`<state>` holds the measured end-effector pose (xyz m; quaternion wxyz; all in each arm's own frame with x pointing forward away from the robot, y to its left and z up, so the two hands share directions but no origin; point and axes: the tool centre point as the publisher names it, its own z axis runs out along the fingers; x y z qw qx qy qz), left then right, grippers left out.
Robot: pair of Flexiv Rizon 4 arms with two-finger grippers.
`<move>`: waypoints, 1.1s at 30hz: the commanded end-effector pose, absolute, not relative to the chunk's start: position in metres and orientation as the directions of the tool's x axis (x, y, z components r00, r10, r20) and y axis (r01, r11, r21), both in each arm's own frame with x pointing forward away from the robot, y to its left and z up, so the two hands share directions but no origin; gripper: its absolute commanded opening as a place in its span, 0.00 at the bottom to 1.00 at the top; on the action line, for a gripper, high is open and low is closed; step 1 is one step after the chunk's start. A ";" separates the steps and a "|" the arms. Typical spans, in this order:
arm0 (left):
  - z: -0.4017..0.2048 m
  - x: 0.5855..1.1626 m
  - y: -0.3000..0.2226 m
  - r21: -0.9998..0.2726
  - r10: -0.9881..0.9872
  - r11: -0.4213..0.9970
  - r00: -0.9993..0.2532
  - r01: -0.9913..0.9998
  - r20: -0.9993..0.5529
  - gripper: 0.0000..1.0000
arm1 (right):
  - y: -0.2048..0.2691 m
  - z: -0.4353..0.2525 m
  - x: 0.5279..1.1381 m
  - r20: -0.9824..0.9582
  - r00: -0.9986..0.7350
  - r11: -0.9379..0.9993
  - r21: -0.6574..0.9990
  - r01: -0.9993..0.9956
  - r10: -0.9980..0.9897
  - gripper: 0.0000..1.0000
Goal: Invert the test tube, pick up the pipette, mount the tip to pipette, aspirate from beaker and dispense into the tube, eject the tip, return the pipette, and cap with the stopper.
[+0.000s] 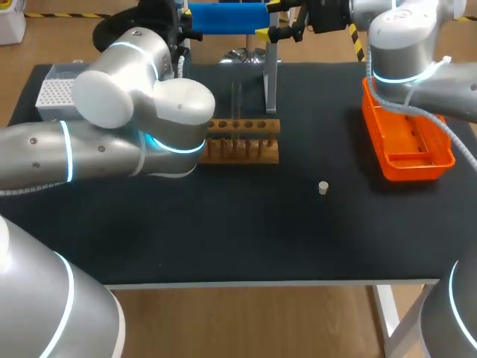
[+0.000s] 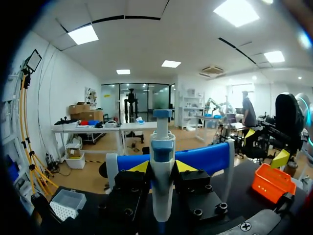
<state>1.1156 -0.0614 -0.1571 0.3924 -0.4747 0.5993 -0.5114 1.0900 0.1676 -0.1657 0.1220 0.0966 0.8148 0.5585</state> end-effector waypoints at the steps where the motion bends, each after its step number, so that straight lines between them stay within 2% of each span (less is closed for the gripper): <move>1: -0.157 1.124 -0.066 -0.983 -0.984 0.030 -0.176 -0.180 0.002 0.00 | 0.167 -0.165 1.090 -0.090 -0.952 0.359 0.933 0.022 0.293 1.00; 13: -0.165 1.138 -0.057 -0.978 -0.993 0.014 -0.119 -0.210 0.012 0.00 | 0.167 -0.165 1.090 -0.090 -0.952 0.359 0.933 0.022 0.293 1.00; 33: -0.171 1.156 -0.053 -0.963 -0.995 0.025 -0.095 -0.269 0.001 0.00 | 0.167 -0.165 1.090 -0.090 -0.952 0.359 0.933 0.022 0.293 1.00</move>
